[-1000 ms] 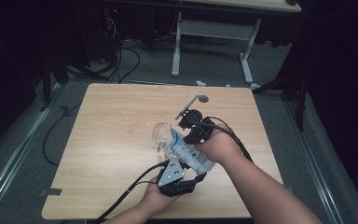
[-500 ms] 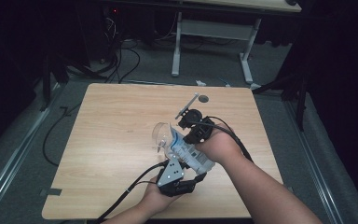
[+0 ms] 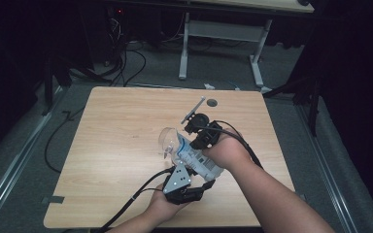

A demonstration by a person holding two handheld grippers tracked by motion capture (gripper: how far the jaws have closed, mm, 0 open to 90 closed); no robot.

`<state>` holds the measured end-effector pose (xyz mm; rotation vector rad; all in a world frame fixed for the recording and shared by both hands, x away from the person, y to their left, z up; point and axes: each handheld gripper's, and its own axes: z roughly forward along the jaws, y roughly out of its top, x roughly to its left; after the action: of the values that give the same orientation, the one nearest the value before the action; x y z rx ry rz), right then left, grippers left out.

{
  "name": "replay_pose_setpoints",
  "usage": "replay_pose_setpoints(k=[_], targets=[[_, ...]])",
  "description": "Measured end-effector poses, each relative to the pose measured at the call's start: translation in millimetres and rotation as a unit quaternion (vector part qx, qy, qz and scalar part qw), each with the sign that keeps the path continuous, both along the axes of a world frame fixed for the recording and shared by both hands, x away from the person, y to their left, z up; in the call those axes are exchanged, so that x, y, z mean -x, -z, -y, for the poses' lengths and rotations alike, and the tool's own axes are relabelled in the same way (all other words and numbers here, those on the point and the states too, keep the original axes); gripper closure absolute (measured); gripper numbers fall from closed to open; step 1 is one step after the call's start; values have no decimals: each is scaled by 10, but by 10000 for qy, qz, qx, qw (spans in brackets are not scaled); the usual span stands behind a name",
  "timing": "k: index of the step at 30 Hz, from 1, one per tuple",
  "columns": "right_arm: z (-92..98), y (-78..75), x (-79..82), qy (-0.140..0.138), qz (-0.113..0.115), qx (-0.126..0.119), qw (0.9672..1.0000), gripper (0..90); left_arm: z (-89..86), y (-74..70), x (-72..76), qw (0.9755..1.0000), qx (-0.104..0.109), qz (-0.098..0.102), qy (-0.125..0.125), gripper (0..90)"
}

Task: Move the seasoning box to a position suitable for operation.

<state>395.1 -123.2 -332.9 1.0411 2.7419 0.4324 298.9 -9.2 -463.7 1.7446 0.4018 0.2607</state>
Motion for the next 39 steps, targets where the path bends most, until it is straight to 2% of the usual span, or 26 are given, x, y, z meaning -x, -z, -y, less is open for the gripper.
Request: replay_pose_setpoints(k=[39], targets=[[17,6,24,19,-12,-30,10000,897,4,21,16,9999,-80,75,2,508]])
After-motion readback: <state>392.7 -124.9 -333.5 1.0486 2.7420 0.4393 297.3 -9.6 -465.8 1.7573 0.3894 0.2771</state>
